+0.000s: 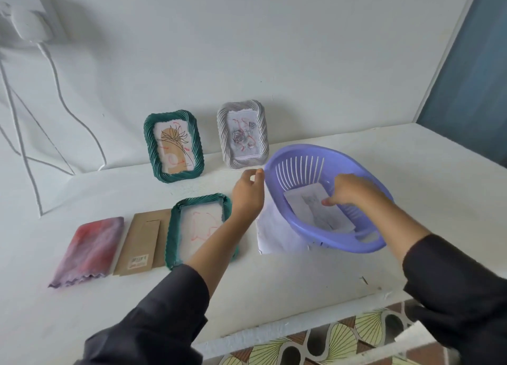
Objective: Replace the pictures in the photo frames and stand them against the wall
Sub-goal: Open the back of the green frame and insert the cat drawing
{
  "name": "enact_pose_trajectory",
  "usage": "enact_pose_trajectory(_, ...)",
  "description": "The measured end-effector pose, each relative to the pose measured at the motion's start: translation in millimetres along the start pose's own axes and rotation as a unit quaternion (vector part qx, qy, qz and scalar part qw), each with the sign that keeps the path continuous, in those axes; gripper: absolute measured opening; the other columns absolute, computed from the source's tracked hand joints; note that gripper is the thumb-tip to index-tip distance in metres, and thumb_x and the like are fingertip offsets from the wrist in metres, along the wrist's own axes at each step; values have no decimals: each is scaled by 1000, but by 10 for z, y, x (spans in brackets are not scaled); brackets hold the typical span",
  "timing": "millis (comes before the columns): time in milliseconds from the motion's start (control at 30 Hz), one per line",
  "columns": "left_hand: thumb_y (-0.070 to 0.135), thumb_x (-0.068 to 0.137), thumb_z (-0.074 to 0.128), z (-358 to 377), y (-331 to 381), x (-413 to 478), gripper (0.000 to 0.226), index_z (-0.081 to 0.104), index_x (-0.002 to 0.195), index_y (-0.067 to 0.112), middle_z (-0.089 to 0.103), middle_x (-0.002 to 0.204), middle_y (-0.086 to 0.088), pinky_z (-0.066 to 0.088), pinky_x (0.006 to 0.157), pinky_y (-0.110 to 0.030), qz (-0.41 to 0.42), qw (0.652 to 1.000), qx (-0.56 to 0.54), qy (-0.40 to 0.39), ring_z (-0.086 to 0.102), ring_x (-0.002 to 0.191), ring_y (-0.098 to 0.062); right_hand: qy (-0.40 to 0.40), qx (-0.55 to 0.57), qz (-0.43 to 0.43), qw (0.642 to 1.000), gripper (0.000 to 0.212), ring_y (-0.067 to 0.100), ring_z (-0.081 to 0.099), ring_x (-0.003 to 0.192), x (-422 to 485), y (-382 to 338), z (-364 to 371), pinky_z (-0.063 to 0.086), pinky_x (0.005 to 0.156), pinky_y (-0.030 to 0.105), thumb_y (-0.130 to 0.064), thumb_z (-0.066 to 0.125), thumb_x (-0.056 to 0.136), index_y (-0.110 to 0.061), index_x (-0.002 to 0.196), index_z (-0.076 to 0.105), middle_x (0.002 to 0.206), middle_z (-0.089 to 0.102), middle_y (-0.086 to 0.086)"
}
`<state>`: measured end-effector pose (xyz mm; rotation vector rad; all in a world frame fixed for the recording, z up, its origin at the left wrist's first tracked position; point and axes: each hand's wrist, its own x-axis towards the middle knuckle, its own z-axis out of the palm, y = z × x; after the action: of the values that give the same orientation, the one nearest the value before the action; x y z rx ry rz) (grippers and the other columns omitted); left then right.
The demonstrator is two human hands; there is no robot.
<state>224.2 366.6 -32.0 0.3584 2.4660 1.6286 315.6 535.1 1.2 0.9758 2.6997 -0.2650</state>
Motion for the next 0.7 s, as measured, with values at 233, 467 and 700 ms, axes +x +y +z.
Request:
enact_pose_trajectory(233, 9, 85, 56, 65, 66, 19, 38, 59, 122, 13, 62, 99, -14, 51, 93, -47, -9, 995, -53, -82, 62, 89, -29, -79, -26, 31, 996, 60, 30, 64, 101, 141, 16, 196, 49, 81, 33, -46, 72, 74, -8, 116, 52, 108, 63, 11)
enact_pose_trajectory(467, 7, 85, 54, 58, 87, 17, 41, 57, 126, 10, 63, 94, -11, 53, 92, -44, -10, 995, -59, -84, 60, 83, -24, -19, -55, 38, 998, 37, 29, 59, 103, 155, 62, 176, 43, 74, 30, -19, 61, 86, -8, 120, 53, 117, 60, 10)
enact_pose_trajectory(700, 29, 86, 61, -51, 165, -82, 36, 62, 120, 16, 56, 125, -9, 40, 91, -28, 30, 997, -57, -49, 52, 118, -22, 82, -9, 20, 996, 17, 31, 57, 96, -108, -48, -93, 37, 71, 26, -9, 43, 91, -6, 97, 59, 101, 59, 10)
